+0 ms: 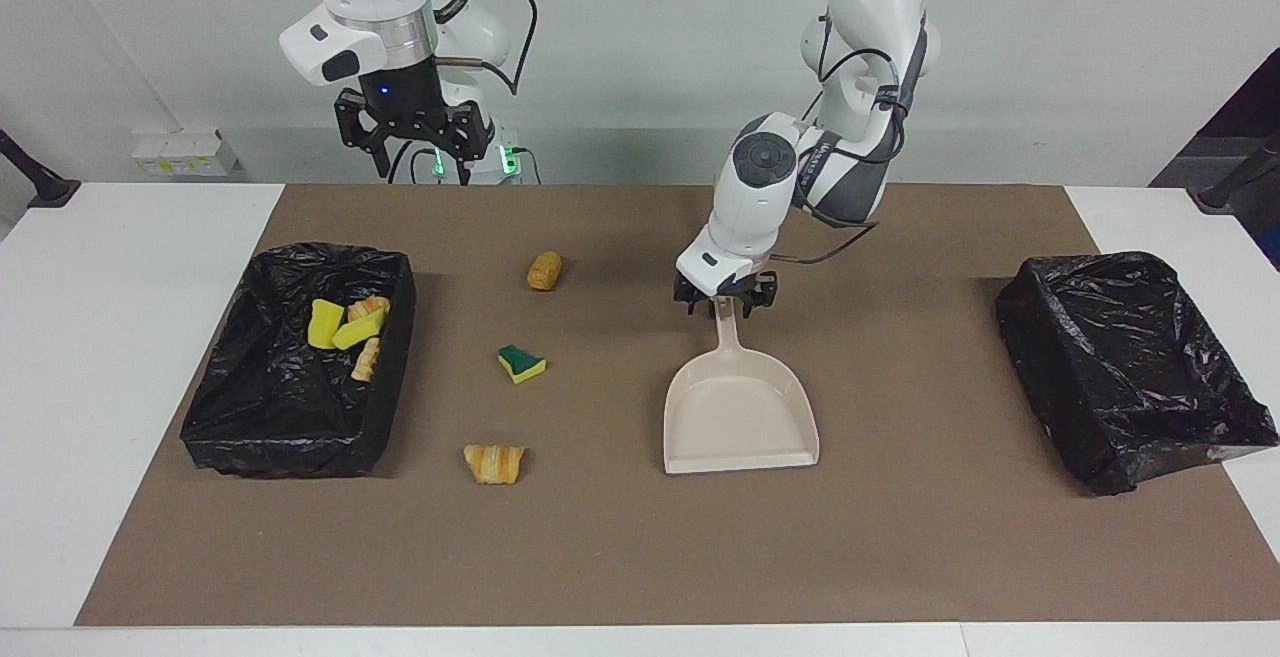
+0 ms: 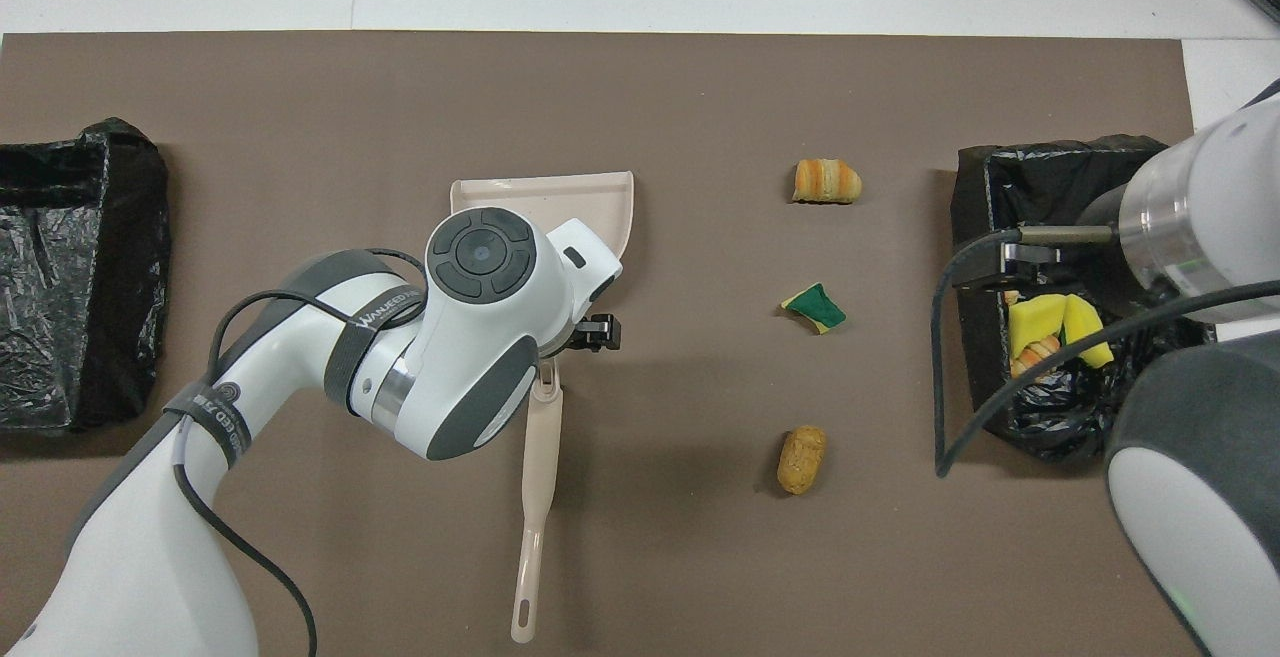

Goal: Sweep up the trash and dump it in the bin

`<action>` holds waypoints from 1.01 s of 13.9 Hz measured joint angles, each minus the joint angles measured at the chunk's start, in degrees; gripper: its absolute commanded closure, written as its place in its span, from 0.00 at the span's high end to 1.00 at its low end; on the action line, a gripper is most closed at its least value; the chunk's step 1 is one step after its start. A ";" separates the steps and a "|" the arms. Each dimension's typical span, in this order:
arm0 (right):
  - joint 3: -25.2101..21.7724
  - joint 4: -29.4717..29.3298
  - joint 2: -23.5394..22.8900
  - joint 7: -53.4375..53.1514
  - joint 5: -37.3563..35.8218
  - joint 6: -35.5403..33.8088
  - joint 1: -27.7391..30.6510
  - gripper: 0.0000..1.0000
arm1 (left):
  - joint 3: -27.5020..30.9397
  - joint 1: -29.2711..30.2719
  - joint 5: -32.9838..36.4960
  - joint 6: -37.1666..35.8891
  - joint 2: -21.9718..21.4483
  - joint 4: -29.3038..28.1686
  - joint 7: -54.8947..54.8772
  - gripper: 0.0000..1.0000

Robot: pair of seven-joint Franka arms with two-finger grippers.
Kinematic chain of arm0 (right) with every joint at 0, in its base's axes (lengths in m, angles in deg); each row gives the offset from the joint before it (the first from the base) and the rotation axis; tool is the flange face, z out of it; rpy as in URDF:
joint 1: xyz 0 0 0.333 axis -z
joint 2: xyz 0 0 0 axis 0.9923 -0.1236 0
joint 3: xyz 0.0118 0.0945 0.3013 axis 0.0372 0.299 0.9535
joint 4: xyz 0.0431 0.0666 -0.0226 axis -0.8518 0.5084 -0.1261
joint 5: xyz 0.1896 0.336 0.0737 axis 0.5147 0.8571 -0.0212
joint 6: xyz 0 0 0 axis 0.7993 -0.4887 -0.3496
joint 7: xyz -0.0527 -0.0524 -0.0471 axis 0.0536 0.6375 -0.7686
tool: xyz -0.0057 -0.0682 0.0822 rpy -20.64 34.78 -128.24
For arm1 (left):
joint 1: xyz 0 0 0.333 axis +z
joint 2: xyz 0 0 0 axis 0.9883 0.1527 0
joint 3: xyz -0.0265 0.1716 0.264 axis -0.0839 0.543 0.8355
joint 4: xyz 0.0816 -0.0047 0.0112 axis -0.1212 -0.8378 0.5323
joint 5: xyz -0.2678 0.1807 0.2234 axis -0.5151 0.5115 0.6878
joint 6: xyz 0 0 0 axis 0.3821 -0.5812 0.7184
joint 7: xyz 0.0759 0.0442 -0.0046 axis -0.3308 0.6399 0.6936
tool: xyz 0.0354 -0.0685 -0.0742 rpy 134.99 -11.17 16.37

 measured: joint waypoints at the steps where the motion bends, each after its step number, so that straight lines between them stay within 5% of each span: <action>1: 0.00 0.26 0.14 0.65 0.55 0.00 0.73 1.00 | 0.00 0.00 0.00 -0.02 0.11 -0.19 0.00 0.70; 5: 0.00 0.65 0.47 2.05 1.11 0.00 1.87 1.00 | -0.01 0.01 0.00 -0.03 0.31 -0.87 0.05 0.58; 6: 0.04 0.72 0.53 2.05 1.13 0.00 1.87 1.00 | 0.00 0.04 0.00 -0.03 0.31 -0.94 0.13 0.47; 8: 0.04 0.76 0.58 2.05 1.13 0.02 1.87 1.00 | 0.00 0.09 -0.01 -0.03 0.33 -1.09 0.16 0.05; 14: -0.06 0.44 1.23 2.93 1.13 0.08 2.33 1.00 | 0.21 0.52 -0.01 -0.08 0.27 -0.52 -0.32 0.00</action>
